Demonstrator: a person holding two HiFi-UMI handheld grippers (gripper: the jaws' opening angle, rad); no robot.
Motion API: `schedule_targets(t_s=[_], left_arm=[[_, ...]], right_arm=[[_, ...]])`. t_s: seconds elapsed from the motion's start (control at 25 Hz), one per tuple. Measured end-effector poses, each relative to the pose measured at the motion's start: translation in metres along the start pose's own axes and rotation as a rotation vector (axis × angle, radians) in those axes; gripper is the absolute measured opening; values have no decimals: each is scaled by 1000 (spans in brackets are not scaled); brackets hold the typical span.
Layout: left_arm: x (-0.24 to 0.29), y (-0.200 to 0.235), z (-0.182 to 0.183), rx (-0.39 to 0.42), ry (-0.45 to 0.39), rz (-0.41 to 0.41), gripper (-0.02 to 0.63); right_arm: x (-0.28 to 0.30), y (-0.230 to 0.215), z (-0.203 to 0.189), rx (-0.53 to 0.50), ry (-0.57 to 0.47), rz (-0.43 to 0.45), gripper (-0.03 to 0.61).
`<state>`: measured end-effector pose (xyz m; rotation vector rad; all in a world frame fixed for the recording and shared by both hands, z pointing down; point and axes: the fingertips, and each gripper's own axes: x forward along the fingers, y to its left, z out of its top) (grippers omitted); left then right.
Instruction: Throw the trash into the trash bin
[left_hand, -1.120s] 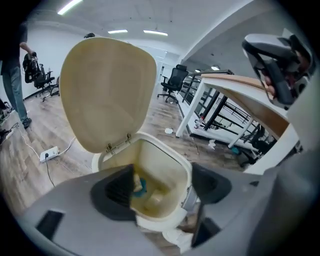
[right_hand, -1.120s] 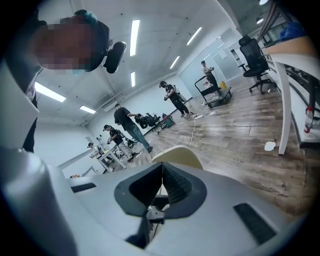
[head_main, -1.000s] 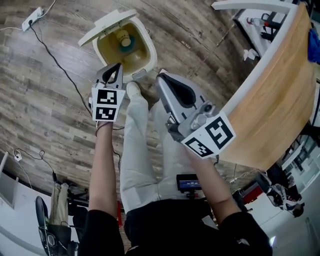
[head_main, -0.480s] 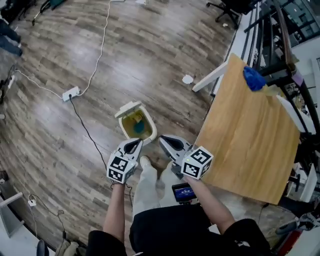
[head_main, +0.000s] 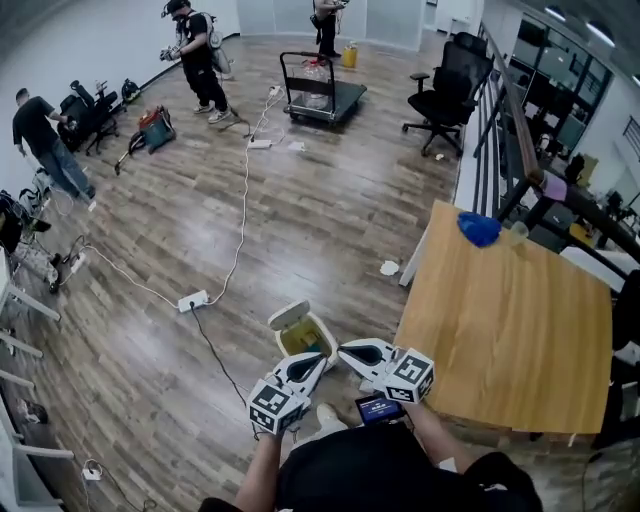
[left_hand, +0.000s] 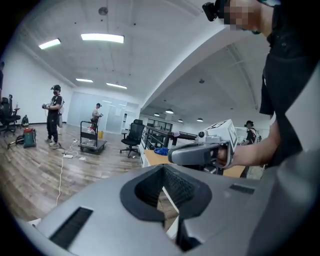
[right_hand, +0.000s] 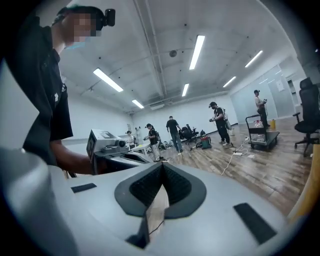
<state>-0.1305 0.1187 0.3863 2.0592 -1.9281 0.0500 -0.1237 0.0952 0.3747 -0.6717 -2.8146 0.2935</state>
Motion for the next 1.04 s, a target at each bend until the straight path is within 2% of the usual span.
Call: schedule_targets(t_s=[0.12, 0.32, 0.52, 0.76, 1.04], left_arm=[[-13, -10, 24, 28, -34, 38, 5], [-21, -25, 51, 54, -83, 50, 5], [-27, -25, 57, 42, -116, 56, 5], [-40, -18, 51, 45, -113, 47, 5], [-14, -11, 53, 36, -118, 23, 5]], right_arm=[[-19, 12, 23, -16, -62, 18, -3], [-35, 27, 55, -65, -111, 38, -3], [-27, 29, 64, -90, -124, 49, -3], [-11, 40, 65, -103, -138, 85, -3], [-14, 20, 63, -132, -125, 79, -3]])
